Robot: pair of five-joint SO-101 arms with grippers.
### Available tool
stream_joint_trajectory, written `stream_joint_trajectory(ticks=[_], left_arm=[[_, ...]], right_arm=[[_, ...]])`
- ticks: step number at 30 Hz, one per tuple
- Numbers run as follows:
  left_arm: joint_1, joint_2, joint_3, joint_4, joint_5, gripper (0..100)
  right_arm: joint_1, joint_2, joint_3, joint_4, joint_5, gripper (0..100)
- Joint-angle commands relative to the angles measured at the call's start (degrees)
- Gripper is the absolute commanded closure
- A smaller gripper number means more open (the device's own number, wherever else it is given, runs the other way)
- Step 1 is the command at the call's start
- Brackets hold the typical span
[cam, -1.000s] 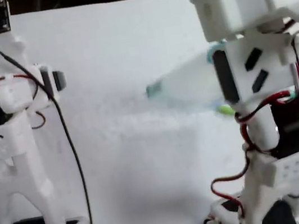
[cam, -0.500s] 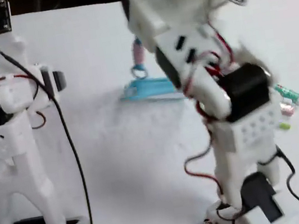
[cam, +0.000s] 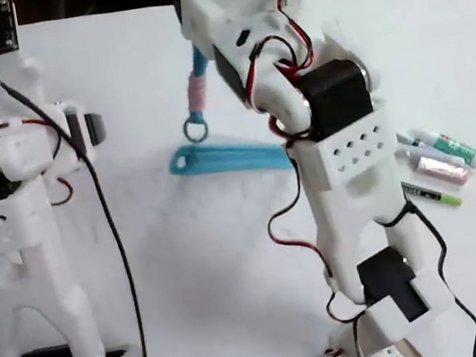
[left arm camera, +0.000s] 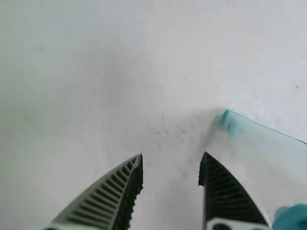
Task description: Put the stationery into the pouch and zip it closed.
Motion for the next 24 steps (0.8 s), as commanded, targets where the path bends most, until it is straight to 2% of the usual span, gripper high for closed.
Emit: stream_joint_trajectory(ticks=[1,6,13,19,24], left_arm=[[0.13,-4.79,-1.85,0.26,-2.64,79],[1.45,-12.09,-0.62,0.26,-3.43,78],[16.04,-25.10,15.91,-0.88,-3.16,76],[15.08,-25.89,19.34,-3.25,-1.05,76],[15.08,-19.30,18.73,-4.66,-0.26,76]], right_arm=[[2.33,-0.13,-2.37,-1.27,-0.44,98.1],[3.65,-0.22,-2.46,-1.27,-0.35,98.1],[3.65,0.22,-2.11,-1.36,-0.44,98.1],[3.65,0.13,-2.11,-1.36,-0.44,98.1],[3.56,0.13,-2.11,-1.36,-0.44,98.1]])
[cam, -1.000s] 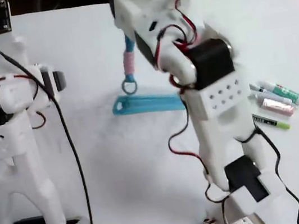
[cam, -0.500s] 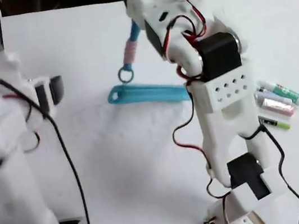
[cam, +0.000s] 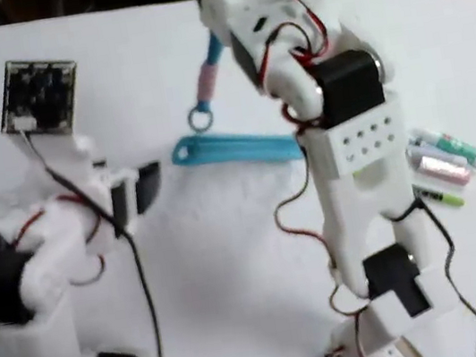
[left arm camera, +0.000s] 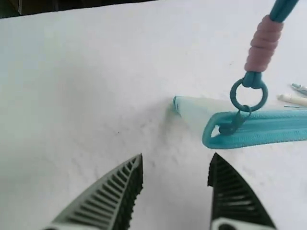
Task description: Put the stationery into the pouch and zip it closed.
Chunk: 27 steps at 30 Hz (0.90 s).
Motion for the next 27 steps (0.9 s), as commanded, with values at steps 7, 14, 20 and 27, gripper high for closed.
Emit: stream_joint_trajectory(ticks=[7,14,20,27], left_arm=[[0.57,12.62,-7.30,0.79,2.46,76],[2.42,14.11,-10.99,2.73,2.73,76],[2.68,14.55,-12.92,3.25,2.73,76],[2.86,14.64,-11.25,2.90,2.73,76]], right_arm=[[0.57,-0.57,-2.11,-1.19,-0.44,98.1],[0.57,-0.40,-2.11,-1.19,-0.44,98.1],[0.57,-0.31,-2.11,-1.19,-0.44,98.1],[0.57,-0.22,-2.11,-1.19,-0.44,98.1]])
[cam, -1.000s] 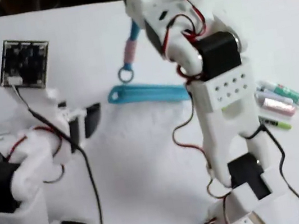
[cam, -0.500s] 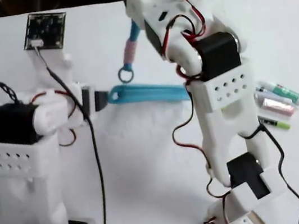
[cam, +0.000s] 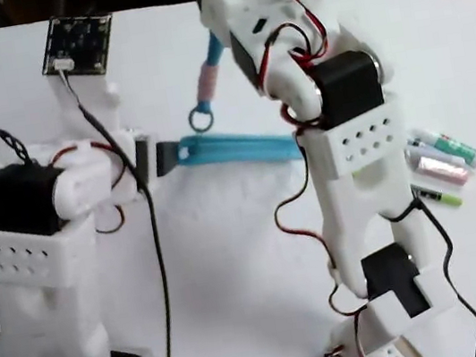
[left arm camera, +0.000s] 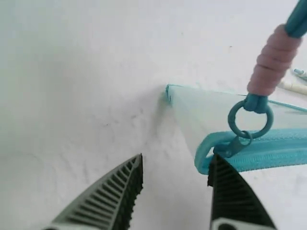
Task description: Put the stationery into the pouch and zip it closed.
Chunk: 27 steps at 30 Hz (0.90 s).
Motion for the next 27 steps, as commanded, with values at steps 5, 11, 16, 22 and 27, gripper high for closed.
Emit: stream_joint_trajectory(ticks=[5,11,16,22,27], left_arm=[[2.24,-0.04,4.75,-1.85,0.35,76],[2.24,-0.04,5.19,-3.52,0.35,76],[2.15,1.01,5.27,-5.98,0.35,77],[1.89,10.77,4.66,-6.77,0.35,84],[1.27,13.58,1.32,-6.59,-2.02,97]], right_arm=[[0.57,-0.22,-2.02,-1.19,-0.44,98.1],[0.57,-0.22,-2.02,-1.19,-0.44,98.1],[0.57,-0.22,-2.02,-1.19,-0.44,98.1],[0.57,-0.48,-2.02,-1.19,-0.44,98.1],[1.63,-0.66,-2.02,-1.10,-0.35,98.1]])
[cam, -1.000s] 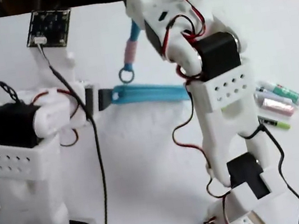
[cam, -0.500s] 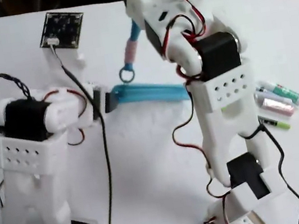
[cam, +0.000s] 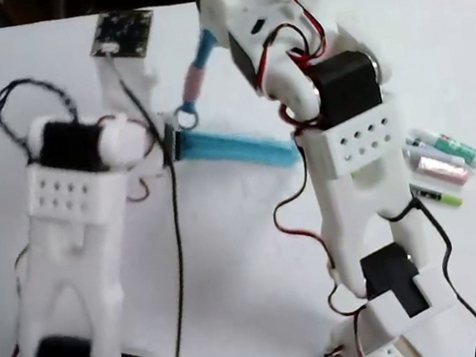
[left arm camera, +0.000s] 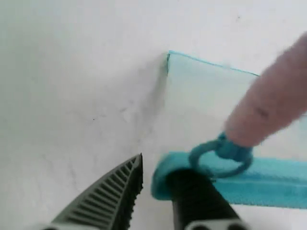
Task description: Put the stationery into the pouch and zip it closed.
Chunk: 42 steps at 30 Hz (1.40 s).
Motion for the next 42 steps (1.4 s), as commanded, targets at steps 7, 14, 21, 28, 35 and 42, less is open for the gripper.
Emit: stream_joint_trajectory(ticks=[7,14,21,28,35,42], left_arm=[[-1.80,0.84,-8.00,0.88,-1.67,98],[-1.89,1.19,-15.12,5.36,1.23,98],[-5.85,1.10,-15.30,6.42,4.04,98],[-8.75,1.19,-15.30,6.51,5.63,98],[-12.44,1.19,-15.12,6.51,8.26,98],[-16.48,0.84,-14.95,6.86,9.76,98]], right_arm=[[3.56,-0.48,-2.02,-0.92,-0.26,98.1],[9.10,-0.75,-2.29,-0.75,0.09,98.1],[18.77,-0.31,-2.02,-1.01,0.18,98.1],[24.04,-0.31,-2.02,0.40,0.26,98.1],[24.22,-0.31,-2.02,2.07,3.43,98.1],[25.80,1.71,-1.93,2.77,5.01,98.1]])
